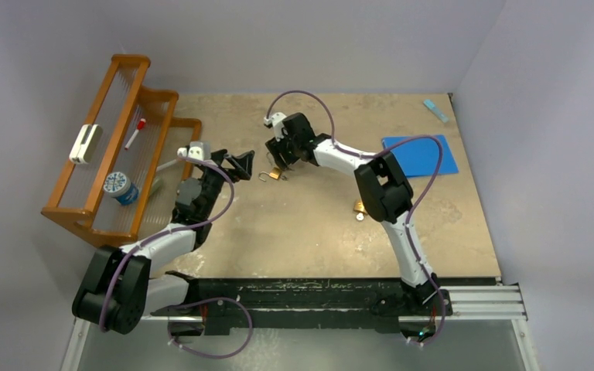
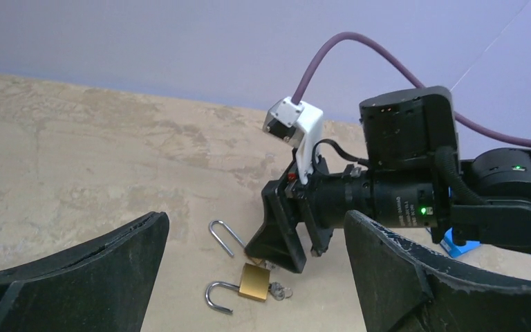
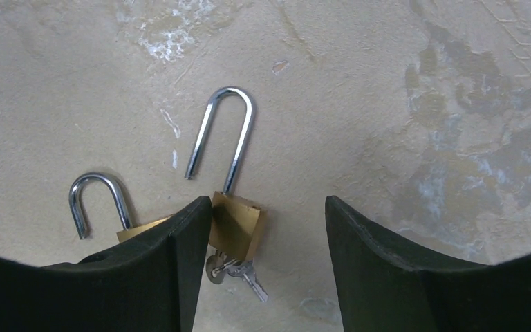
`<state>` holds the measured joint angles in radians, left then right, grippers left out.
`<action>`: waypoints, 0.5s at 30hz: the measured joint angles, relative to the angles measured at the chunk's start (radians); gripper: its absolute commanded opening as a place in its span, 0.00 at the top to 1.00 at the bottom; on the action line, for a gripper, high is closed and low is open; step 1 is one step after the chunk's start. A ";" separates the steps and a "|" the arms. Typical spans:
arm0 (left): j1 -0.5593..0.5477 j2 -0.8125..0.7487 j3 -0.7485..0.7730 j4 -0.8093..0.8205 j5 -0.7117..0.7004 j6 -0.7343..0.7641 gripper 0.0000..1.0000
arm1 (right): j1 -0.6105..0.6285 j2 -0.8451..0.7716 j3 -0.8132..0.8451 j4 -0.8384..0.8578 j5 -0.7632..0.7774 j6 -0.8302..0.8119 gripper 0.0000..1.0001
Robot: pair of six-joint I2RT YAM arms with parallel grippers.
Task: Lock with the key
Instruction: Pick up the lock from the center of the board.
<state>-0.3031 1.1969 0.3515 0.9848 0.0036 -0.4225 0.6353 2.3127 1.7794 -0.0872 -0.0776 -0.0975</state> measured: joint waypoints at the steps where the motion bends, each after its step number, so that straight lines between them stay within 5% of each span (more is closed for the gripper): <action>1: 0.000 0.000 0.000 0.006 0.000 0.000 0.01 | 0.004 0.004 0.006 -0.004 0.008 0.000 0.38; 15: 0.000 0.011 0.000 0.027 0.000 0.000 0.01 | 0.033 0.006 -0.019 0.013 0.087 0.004 0.46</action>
<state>-0.3031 1.2083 0.3511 1.0122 0.0032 -0.4221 0.6685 2.3184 1.7599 -0.0742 0.0090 -0.0937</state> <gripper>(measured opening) 0.988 0.557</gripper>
